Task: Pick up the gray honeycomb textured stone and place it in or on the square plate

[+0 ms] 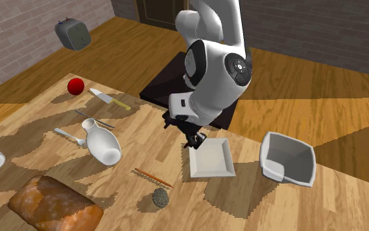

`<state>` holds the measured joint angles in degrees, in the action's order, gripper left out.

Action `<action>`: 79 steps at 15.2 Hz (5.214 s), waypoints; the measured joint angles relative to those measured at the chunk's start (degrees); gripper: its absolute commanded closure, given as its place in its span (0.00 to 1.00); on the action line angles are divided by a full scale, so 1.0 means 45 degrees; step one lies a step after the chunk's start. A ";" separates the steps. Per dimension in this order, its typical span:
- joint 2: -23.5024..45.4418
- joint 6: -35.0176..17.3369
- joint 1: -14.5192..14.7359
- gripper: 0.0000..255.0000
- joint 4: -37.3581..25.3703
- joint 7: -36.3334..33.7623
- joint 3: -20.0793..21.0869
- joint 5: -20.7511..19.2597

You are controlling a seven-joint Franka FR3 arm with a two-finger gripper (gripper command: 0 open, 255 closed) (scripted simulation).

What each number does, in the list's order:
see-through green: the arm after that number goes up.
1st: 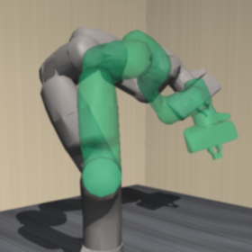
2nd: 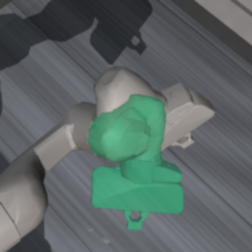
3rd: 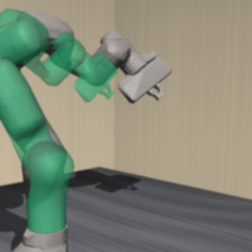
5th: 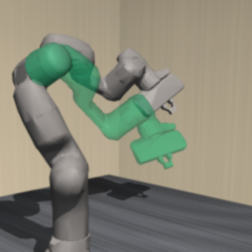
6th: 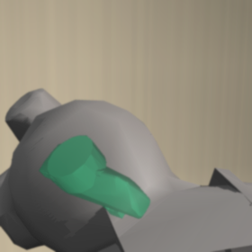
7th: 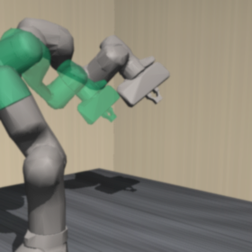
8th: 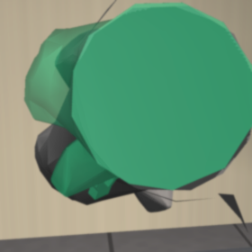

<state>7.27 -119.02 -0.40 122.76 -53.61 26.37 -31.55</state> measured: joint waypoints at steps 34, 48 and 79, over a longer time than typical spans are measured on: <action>1.0369 0.1112 0.3090 1.00 -0.9479 -0.3208 -0.2574 -0.5549; 0.9693 0.1342 0.2964 1.00 -0.9075 -0.2983 -0.2422 -0.5380; 0.6067 -0.8275 -0.4508 0.00 -0.0194 1.1412 0.1846 -0.4488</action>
<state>34.57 -156.25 -20.68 121.88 -2.25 34.68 -51.74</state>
